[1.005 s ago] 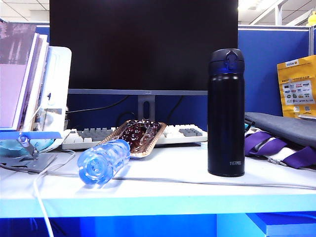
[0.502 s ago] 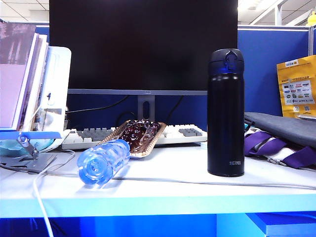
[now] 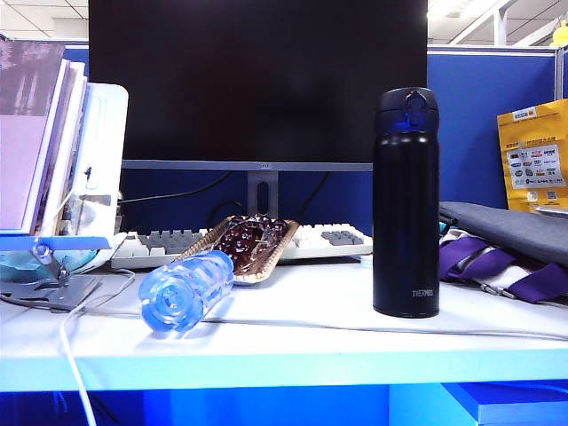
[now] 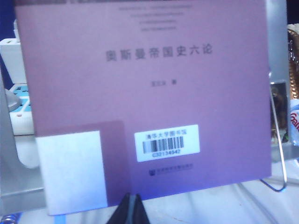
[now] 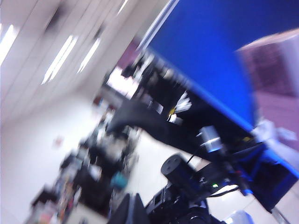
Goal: Pick up the mineral water bottle and place it vertically to the right of the black thermos cup.
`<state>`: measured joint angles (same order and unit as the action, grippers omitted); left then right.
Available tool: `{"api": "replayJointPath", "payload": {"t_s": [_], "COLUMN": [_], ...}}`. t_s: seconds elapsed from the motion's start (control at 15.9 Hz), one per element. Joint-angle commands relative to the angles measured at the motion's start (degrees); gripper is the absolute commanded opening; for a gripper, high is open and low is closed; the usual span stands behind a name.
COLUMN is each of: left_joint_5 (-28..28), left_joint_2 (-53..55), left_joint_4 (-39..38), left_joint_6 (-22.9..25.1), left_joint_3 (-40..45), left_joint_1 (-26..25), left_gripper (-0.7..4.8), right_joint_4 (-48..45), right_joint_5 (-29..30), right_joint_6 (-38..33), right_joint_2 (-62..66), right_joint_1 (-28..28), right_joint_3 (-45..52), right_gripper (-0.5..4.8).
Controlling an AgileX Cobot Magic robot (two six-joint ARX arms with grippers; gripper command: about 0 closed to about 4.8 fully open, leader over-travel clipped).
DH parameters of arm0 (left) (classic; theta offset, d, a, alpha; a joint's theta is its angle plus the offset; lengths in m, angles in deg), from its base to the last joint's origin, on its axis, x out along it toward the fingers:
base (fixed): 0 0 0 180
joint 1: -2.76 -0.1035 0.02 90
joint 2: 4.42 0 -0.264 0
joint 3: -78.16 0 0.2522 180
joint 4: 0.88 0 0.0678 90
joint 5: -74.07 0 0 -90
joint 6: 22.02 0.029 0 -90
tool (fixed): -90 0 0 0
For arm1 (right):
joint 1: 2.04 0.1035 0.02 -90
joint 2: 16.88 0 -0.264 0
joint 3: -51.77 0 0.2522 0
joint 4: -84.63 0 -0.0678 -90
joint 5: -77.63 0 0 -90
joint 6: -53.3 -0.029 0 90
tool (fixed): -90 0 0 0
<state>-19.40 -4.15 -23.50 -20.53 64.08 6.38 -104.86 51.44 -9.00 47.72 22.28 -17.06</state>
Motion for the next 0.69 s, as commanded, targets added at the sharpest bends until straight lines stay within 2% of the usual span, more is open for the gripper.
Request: {"api": "replayJointPath", "payload": {"t_s": [0.06, 0.13, 0.19, 0.31, 0.38, 0.5, 0.57, 0.63, 0.69], "left_joint_5": [-0.2, -0.2, -0.2, -0.2, -0.2, -0.2, -0.2, -0.2, -0.2], "left_joint_2": [-0.2, -0.2, -0.2, -0.2, -0.2, -0.2, -0.2, -0.2, -0.2], "left_joint_4": [-0.7, -0.7, -0.7, -0.7, -0.7, -0.7, -0.7, -0.7, -0.7], "left_joint_6": [0.0, 0.0, 0.0, 0.0, 0.0, 0.0, 0.0, 0.0, 0.0], "left_joint_3": [0.0, 0.0, 0.0, 0.0, 0.0, 0.0, 0.0, 0.0, 0.0], "left_joint_1": [-0.1, -0.1, -0.1, -0.1, -0.1, -0.1, -0.1, -0.1, -0.1], "left_gripper": [-0.05, -0.05, -0.05, -0.05, -0.05, -0.05, -0.05, -0.05, -0.05], "right_joint_4": [10.5, 16.4, 23.8, 33.4, 37.4, 44.2, 47.7, 50.3, 51.1], "right_joint_5": [-10.6, -15.8, -23.5, -39.5, -49.7, -60.5, -61.2, -61.1, -60.5], "right_joint_6": [14.7, 20.9, 28.3, 38.9, 42.7, 47.1, 47.5, 47.5, 47.4], "right_joint_2": [6.8, 9.4, 12.0, 16.1, 18.3, 23.6, 26.3, 29.3, 31.2], "right_joint_1": [7.8, 9.6, 11.1, 13.7, 15.2, 16.8, 16.9, 16.9, 16.9], "right_joint_3": [-5.3, -7.8, -11.0, -16.2, -18.8, -24.0, -26.6, -29.0, -30.0], "right_gripper": [-0.03, -0.03, -0.03, -0.03, -0.03, -0.03, 0.01, 1.46, 3.40]}}
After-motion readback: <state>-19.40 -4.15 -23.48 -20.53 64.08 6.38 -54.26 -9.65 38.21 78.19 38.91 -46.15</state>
